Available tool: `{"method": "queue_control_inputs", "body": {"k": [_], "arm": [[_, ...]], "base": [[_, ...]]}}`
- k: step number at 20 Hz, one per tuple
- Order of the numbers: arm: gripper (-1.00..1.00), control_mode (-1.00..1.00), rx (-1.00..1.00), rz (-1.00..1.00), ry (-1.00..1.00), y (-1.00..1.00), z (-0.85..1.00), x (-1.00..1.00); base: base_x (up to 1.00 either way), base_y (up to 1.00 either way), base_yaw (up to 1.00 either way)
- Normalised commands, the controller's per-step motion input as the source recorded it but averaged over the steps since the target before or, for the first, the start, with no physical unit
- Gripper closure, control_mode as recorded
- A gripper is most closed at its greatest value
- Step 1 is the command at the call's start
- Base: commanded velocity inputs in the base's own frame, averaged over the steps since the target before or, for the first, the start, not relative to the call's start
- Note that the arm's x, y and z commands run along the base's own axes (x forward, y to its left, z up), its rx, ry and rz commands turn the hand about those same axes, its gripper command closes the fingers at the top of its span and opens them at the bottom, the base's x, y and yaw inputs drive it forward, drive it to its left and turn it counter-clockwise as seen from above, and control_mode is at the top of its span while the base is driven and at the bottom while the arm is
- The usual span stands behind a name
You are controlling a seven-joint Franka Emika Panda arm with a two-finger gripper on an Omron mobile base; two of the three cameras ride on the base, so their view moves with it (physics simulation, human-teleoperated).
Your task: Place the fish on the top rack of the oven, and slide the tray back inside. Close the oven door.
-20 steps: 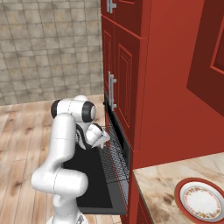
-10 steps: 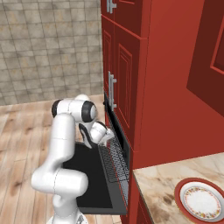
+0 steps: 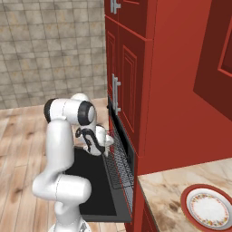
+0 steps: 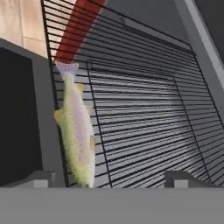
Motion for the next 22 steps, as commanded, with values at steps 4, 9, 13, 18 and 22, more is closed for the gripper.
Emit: {"method": "queue_control_inputs", "body": {"k": [4,9,13,18,22], "arm": [[-1.00,-1.00,0.00,0.00,-0.05,0.22,0.53,-0.45],[-1.00,-1.00,-0.02,0.00,0.00,0.43,0.68,-0.31],[-1.00,-1.00,0.00,-0.02,0.11,0.47,0.82,-0.04],[-1.00,-1.00,0.00,-0.04,0.25,0.42,0.46,0.03],[-1.00,-1.00,0.00,-0.05,0.38,0.29,-0.01,0.35]], "base": [[0.00,0.00,0.00],[0.00,0.00,0.00],[0.00,0.00,0.00],[0.00,0.00,0.00],[0.00,0.00,0.00]]}}
